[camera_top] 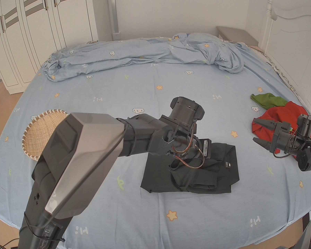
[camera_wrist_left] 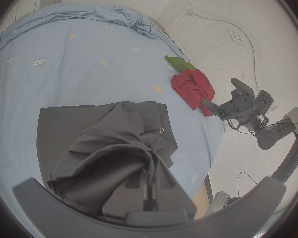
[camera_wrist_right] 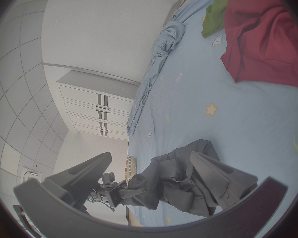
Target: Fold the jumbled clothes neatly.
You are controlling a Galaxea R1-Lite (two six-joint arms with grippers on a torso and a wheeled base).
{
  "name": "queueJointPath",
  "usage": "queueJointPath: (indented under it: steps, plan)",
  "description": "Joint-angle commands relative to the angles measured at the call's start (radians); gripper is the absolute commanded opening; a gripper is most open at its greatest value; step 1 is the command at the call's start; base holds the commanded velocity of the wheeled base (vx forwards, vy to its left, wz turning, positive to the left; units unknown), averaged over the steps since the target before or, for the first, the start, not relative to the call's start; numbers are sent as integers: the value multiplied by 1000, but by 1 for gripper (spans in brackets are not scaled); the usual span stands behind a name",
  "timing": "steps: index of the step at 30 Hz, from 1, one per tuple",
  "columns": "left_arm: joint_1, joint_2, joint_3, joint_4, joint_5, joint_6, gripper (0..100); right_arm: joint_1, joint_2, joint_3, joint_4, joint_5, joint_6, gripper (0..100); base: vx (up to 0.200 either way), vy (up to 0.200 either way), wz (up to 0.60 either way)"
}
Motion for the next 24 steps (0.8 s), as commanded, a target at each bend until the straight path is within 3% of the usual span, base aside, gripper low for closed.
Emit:
queueJointPath:
  steps: [1, 13, 16, 24]
  plan:
    - [0, 16, 0, -5, -4, 1, 100, 0, 8, 1, 0, 1, -1, 100, 0, 0, 0]
    - [-2, 35, 0, -179, -36, -2, 100, 5, 25, 0, 0, 1, -1, 100, 0, 0, 0]
    - [-31, 42, 0, -235, -84, 15, 100, 6, 28, 0, 0, 1, -1, 100, 0, 0, 0]
    - [-68, 62, 0, -307, -119, 40, 100, 6, 33, -2, 0, 1, -1, 100, 0, 0, 0]
